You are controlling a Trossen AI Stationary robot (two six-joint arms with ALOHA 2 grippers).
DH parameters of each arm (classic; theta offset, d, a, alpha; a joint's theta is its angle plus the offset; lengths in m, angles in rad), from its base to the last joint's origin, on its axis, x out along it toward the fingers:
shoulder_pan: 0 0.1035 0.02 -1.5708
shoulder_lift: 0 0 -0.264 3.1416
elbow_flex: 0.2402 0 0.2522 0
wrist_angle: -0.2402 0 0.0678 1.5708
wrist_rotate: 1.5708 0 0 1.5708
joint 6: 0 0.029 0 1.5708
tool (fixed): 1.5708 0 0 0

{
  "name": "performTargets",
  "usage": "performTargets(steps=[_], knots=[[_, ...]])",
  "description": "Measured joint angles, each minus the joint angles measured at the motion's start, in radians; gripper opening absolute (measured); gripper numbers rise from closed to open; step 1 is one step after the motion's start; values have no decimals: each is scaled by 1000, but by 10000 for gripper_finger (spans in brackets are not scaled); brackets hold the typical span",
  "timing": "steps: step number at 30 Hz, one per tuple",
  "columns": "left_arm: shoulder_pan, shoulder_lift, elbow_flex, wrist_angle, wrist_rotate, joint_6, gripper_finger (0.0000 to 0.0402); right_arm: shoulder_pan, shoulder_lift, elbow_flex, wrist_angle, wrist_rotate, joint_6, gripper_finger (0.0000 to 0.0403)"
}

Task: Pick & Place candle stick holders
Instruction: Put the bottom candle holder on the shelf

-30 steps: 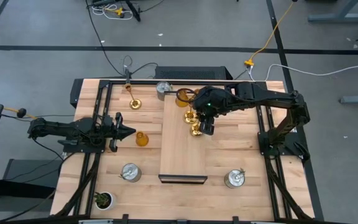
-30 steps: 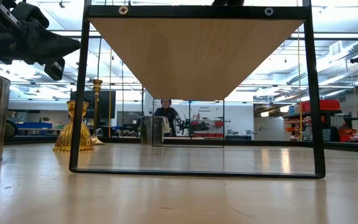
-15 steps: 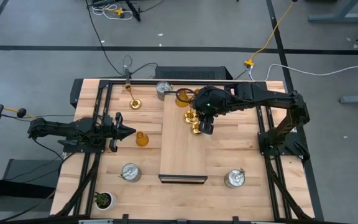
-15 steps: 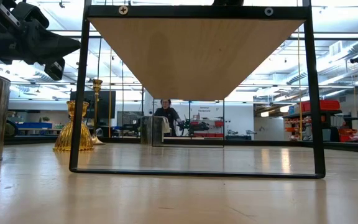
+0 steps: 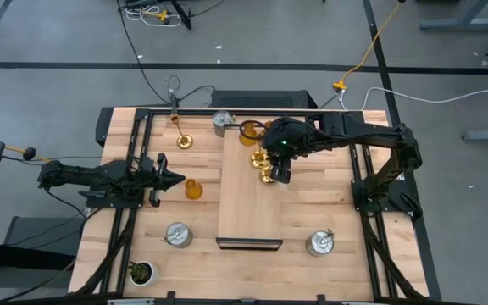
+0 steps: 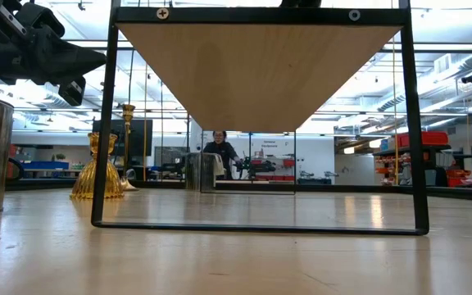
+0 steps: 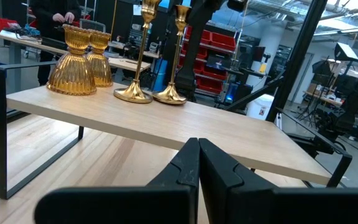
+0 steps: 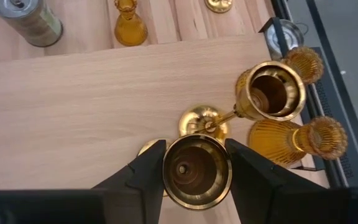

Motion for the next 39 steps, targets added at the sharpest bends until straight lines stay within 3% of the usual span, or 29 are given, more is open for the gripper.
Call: performTargets(steps=[39], knots=[[0, 0, 0, 0, 0, 0, 10, 2, 1, -46, 62, -3, 28, 157]])
